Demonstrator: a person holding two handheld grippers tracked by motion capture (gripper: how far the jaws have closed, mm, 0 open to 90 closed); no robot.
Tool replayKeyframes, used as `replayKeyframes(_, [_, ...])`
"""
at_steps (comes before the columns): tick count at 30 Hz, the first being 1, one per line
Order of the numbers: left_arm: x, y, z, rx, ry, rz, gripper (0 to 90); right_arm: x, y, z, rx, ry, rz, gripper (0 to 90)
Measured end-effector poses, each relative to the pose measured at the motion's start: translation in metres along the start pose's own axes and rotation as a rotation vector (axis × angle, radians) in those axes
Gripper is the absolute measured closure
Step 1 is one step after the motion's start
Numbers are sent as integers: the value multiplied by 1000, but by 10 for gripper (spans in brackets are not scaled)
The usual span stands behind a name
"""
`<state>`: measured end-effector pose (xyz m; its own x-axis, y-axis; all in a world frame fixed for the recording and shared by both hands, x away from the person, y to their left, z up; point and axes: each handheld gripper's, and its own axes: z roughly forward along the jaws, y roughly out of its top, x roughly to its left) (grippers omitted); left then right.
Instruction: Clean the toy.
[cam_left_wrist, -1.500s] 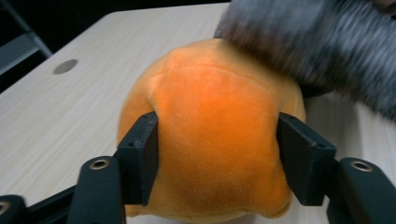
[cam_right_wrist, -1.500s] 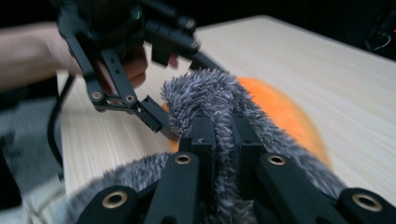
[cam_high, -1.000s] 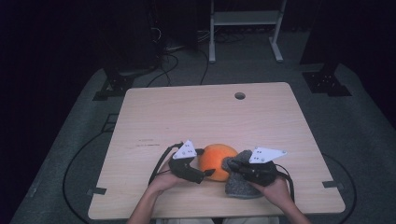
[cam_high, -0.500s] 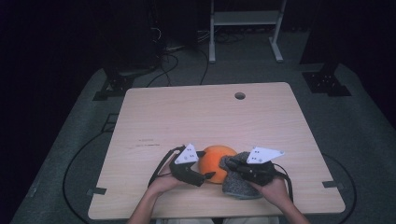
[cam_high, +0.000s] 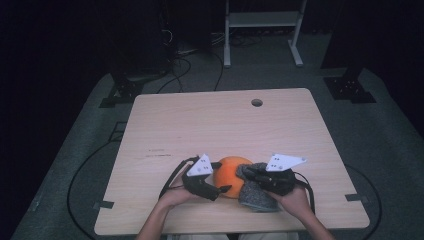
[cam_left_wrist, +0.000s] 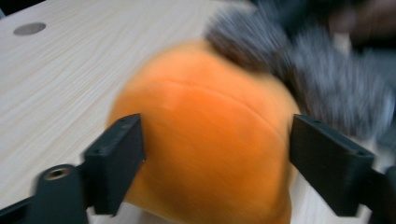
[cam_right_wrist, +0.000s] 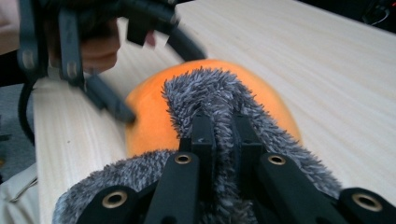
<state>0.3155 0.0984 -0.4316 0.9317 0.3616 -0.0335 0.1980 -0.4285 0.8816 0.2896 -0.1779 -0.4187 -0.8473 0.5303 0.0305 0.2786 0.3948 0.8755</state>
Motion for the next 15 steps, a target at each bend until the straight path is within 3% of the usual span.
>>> replayKeyframes(2, [2, 0, -1, -39, 4, -34, 164, 1, -2, -1, 5, 14, 5, 818])
replayKeyframes(3, [1, 1, 0, -40, 0, -26, 172, 2, -3, -2, 9, 14, 0, 818])
replayKeyframes(6, [-10, 0, 8, 31, 51, 69, 264, 5, 2, -3, 9, 9, -14, 818])
replayKeyframes(10, [-10, -3, 7, 77, 66, 119, 312, 6, 8, -3, -7, 12, -27, 818])
replayKeyframes(13, [-5, -4, 3, 56, 39, 76, 303, 2, 3, 2, -6, 23, -1, 818])
replayKeyframes(15, [-2, 2, -1, -8, 18, 12, 184, 6, 2, 5, -3, 18, -11, 818])
